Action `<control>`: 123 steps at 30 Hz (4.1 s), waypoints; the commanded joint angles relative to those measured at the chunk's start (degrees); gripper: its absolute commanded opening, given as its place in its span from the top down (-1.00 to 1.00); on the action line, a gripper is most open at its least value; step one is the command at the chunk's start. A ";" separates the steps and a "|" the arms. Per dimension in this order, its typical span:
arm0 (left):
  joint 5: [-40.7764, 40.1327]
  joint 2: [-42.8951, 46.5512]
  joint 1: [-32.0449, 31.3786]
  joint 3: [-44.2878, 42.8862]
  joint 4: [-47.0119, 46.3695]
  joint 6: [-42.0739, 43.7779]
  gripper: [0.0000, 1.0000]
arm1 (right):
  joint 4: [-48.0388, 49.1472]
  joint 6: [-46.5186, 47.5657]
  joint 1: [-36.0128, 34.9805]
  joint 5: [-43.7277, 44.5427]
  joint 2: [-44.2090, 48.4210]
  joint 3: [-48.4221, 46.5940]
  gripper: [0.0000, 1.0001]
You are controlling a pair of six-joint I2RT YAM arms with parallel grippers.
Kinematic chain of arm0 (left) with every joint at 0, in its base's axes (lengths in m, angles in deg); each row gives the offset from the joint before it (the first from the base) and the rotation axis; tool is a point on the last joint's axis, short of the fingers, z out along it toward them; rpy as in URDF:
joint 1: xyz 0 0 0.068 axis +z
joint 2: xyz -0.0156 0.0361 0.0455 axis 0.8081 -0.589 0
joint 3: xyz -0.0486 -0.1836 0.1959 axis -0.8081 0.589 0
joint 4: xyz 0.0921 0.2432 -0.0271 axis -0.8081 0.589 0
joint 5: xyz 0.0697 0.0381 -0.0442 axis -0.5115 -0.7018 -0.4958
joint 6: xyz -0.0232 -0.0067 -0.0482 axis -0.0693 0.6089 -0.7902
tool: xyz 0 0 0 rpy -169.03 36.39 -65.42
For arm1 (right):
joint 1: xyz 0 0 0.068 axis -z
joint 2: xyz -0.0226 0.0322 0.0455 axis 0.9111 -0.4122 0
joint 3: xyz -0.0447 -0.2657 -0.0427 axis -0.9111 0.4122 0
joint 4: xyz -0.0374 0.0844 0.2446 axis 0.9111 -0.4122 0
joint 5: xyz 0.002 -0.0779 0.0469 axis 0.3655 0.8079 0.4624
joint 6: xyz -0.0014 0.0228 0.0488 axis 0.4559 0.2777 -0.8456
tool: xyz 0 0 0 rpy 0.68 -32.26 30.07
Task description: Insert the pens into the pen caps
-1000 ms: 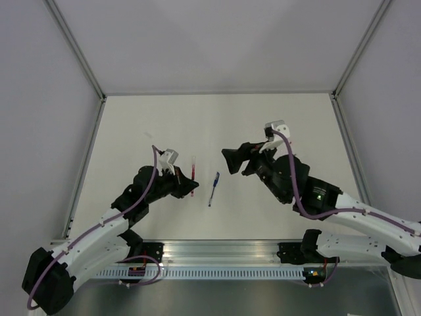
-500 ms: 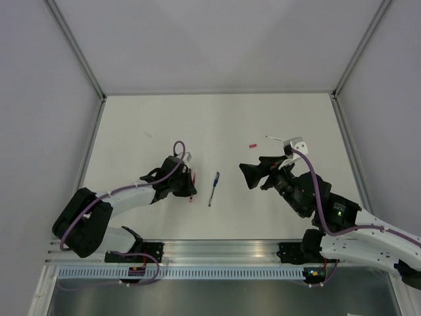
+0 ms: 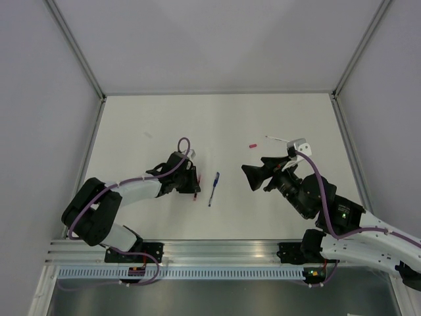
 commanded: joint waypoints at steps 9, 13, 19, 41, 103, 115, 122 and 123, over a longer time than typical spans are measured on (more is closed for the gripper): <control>-2.96 0.86 -0.08 -2.44 7.79 -1.16 0.12 | -0.67 1.13 0.03 -0.29 2.07 0.34 -0.61; -2.44 3.31 -0.08 -3.93 9.63 -1.16 0.01 | -0.58 1.65 0.11 -0.29 1.99 0.34 -0.61; -4.26 5.79 0.01 -12.44 12.79 -2.04 -0.30 | -1.45 1.40 0.02 1.19 1.37 0.34 -0.58; -26.08 -20.92 28.38 -43.93 24.58 -13.90 -0.50 | -2.25 -0.01 0.11 -1.07 4.80 0.42 -0.58; -26.16 -46.69 33.84 -69.95 42.68 -9.16 0.03 | -3.74 1.31 0.03 -6.18 8.14 -0.54 -0.54; -25.02 -45.63 33.84 -68.10 43.48 -7.93 0.28 | -3.83 1.39 0.02 -6.44 9.90 -0.45 -0.54; -20.89 -44.85 33.76 -63.28 40.49 -7.05 0.80 | -3.31 1.57 0.11 -5.74 8.94 -0.19 -0.54; -20.63 -44.41 33.76 -62.57 40.22 -6.78 0.90 | -3.30 1.66 0.03 -5.74 8.76 -0.19 -0.54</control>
